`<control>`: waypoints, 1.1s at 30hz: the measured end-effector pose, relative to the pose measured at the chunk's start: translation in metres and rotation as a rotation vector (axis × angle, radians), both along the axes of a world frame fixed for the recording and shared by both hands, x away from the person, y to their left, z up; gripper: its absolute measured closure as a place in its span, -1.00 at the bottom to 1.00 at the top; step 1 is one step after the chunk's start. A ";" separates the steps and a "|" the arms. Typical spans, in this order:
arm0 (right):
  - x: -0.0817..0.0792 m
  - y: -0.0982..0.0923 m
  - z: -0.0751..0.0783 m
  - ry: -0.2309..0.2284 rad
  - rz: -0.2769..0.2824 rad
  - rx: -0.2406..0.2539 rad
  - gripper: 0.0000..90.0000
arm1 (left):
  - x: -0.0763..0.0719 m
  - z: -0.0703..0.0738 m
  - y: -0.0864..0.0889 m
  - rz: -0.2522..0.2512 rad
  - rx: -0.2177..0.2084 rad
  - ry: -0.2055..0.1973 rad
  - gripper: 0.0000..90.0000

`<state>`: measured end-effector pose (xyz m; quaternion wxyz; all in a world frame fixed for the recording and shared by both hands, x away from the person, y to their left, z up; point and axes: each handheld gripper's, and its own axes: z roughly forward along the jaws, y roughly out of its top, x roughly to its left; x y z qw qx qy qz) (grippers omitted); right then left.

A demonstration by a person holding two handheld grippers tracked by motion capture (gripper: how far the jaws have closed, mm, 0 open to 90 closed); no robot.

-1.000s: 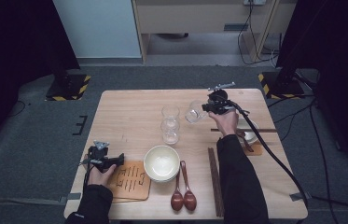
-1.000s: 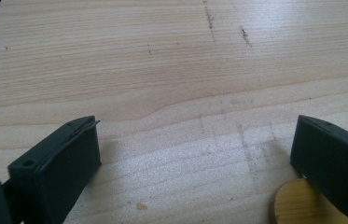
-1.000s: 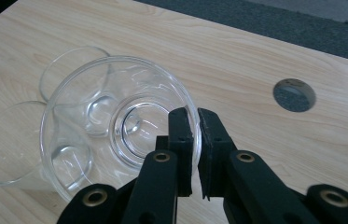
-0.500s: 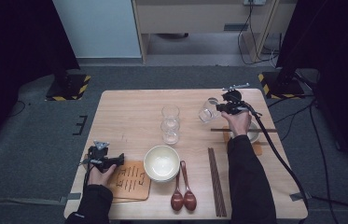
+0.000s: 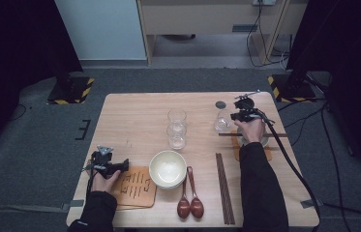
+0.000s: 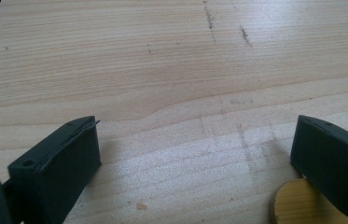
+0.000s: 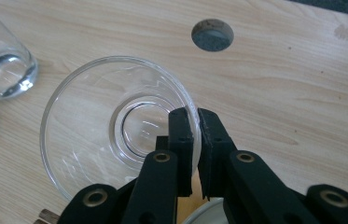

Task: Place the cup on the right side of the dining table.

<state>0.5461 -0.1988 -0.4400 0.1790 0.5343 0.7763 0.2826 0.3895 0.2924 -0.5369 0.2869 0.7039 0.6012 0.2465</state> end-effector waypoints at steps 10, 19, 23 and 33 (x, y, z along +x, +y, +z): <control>0.002 0.007 -0.010 0.037 -0.002 -0.052 0.90 | 0.000 0.000 0.000 0.000 0.000 0.000 -0.99; 0.005 0.012 -0.012 -0.001 -0.031 -0.037 0.88 | 0.000 0.000 0.000 0.000 0.000 0.000 -0.99; 0.007 0.012 -0.013 -0.005 -0.040 -0.045 0.88 | 0.000 0.000 0.000 0.000 0.000 0.000 -0.99; 0.007 0.011 -0.012 -0.030 -0.044 -0.067 0.86 | 0.000 0.000 0.000 0.000 0.000 0.000 -0.99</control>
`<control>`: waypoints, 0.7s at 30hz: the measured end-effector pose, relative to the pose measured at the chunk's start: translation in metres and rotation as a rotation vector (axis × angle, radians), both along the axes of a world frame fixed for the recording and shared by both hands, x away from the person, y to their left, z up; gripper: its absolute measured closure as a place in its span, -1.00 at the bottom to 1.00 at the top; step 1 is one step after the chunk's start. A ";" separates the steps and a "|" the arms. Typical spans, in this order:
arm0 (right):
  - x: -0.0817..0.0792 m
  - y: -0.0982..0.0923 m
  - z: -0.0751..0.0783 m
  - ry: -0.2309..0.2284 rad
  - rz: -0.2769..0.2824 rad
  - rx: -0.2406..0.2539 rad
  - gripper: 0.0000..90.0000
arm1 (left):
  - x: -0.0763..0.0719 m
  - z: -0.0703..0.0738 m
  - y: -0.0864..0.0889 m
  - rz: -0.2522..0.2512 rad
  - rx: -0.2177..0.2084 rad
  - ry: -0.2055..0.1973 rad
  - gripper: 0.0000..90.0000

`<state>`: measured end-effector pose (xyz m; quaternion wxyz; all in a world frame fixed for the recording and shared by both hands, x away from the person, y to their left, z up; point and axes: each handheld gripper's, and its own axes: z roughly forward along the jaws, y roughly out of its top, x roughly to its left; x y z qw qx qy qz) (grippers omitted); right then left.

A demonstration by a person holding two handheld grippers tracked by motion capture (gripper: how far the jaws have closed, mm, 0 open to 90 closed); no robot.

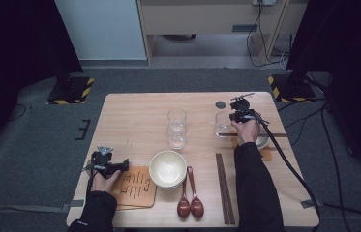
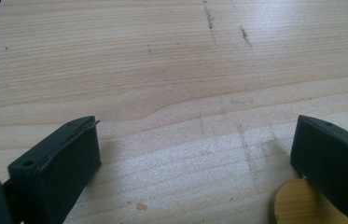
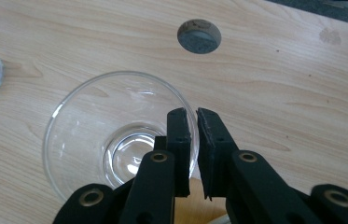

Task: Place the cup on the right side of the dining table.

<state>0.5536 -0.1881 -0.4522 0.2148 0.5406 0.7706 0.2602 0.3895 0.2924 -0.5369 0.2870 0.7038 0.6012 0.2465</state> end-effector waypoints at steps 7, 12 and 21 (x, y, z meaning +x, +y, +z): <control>-0.009 -0.004 0.016 -0.046 0.026 0.021 0.73 | 0.000 0.000 0.000 0.000 0.000 0.000 -0.99; -0.026 -0.009 0.036 -0.092 0.072 0.065 0.54 | 0.000 0.000 0.000 0.000 0.000 0.000 -1.00; -0.066 -0.026 0.059 -0.167 0.133 0.170 0.19 | 0.000 0.000 0.000 0.000 0.000 0.000 -1.00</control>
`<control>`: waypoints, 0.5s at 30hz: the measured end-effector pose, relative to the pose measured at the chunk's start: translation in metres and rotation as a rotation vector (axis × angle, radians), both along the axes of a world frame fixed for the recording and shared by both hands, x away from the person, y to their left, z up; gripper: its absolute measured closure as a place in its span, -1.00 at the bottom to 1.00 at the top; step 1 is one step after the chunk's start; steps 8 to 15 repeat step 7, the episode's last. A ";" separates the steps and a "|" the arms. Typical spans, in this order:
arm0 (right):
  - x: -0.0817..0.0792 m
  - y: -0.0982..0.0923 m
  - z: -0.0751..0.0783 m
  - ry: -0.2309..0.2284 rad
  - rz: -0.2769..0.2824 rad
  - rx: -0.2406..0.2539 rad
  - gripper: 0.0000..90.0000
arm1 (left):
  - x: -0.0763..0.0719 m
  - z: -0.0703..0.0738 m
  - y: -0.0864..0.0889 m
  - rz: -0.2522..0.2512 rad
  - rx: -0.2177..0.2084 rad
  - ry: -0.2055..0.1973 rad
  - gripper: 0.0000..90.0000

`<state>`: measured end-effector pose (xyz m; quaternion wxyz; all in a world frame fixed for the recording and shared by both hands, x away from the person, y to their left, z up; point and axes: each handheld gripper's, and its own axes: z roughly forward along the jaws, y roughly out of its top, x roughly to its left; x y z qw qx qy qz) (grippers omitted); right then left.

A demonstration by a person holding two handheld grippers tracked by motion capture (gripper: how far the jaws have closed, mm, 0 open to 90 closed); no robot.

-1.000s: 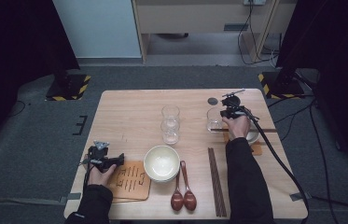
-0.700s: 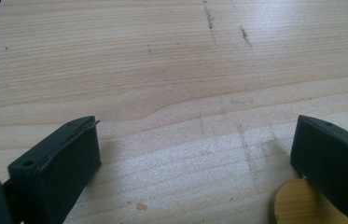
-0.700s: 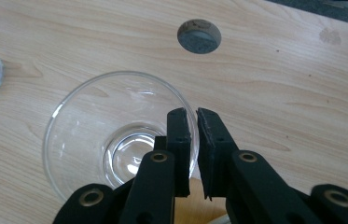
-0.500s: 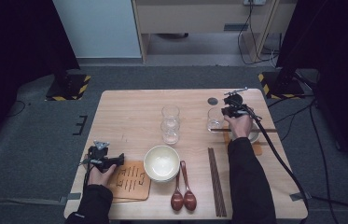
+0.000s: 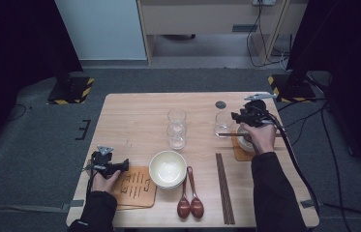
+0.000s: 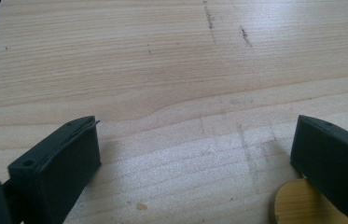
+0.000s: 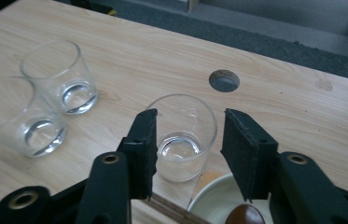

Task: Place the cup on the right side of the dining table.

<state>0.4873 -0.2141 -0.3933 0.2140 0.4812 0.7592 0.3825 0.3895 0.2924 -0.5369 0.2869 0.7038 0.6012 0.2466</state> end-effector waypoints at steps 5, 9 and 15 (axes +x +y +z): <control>-0.027 -0.017 0.005 -0.062 0.010 0.052 -0.02 | 0.000 0.000 0.000 0.000 0.000 0.000 -1.00; -0.038 -0.025 0.005 -0.093 0.012 0.078 -0.14 | 0.000 0.000 0.000 0.000 0.000 0.000 -1.00; -0.038 -0.025 0.005 -0.093 0.012 0.078 -0.14 | 0.000 0.000 0.000 0.000 0.000 0.000 -1.00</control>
